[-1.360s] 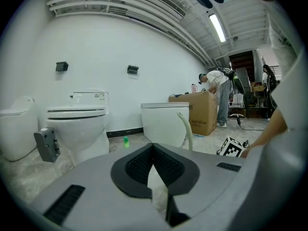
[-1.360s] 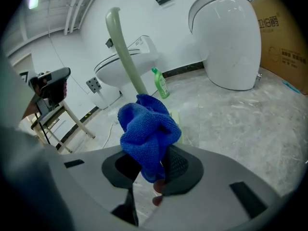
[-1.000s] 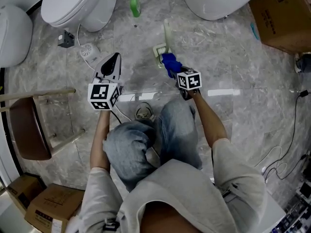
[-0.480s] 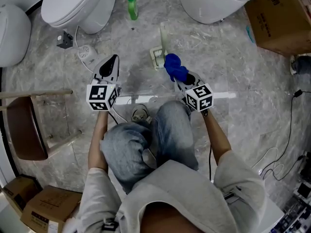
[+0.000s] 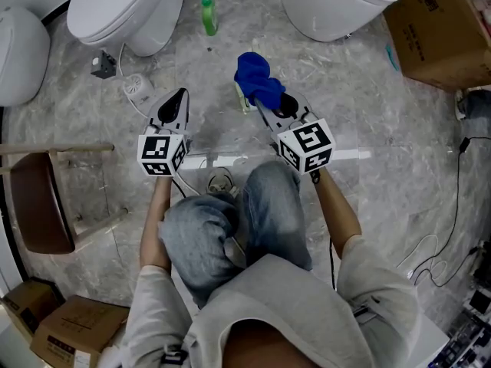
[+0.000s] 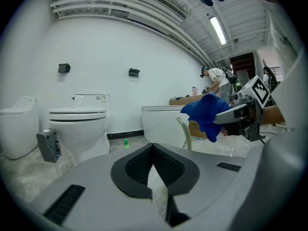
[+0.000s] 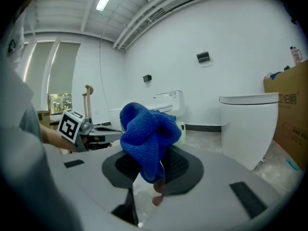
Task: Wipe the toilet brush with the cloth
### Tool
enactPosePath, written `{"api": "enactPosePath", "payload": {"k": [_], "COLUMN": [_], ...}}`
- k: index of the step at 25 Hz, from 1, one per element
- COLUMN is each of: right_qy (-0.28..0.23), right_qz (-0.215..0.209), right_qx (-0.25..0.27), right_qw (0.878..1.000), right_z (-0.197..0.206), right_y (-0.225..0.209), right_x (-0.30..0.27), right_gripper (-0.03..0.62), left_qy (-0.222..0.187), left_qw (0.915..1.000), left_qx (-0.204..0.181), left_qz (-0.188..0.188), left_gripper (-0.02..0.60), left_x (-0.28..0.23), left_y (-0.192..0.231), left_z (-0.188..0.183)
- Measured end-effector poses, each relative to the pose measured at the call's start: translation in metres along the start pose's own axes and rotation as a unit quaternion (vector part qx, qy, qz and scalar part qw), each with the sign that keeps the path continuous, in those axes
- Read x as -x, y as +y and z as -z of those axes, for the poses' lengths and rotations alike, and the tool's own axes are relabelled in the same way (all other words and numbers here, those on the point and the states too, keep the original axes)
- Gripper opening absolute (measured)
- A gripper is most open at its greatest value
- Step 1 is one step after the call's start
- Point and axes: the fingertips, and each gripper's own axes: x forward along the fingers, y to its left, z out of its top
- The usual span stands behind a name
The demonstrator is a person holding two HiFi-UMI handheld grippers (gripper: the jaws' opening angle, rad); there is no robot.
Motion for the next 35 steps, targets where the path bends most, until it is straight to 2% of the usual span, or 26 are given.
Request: {"api": "enactPosePath", "payload": {"k": [4,7,13,23,35], "right_qy": [0.002,0.023,0.073,0.133,0.210], "right_qz": [0.027,0.040,0.055,0.057,0.065], "right_qx": [-0.011,-0.021,-0.050,-0.065,-0.100], "right_qw": [1.000,0.999,0.995,0.987,0.970], "right_z": [-0.011,-0.003,0.043,0.114,0.206], "right_y": [-0.008,-0.014,-0.025,-0.035,-0.049], "right_x": [-0.025,-0.041,-0.055,-0.053,-0.062], "right_gripper": [0.112,0.112,0.112,0.112,0.112], "left_qy": [-0.002,-0.004,-0.003,0.002,0.012], "left_qw": [1.0000,1.0000,1.0000,1.0000,0.9999], "left_qx": [0.003,0.004,0.005,0.000,0.001], "left_qz": [-0.001,0.000,-0.001,0.009,0.002], "left_gripper": [0.018,0.018,0.018,0.018,0.018], "left_x": [0.000,-0.002,0.000,-0.006,0.000], "left_y": [0.000,0.000,0.005,-0.001,0.004], "left_z": [0.000,-0.001,0.001,0.005,0.017]}}
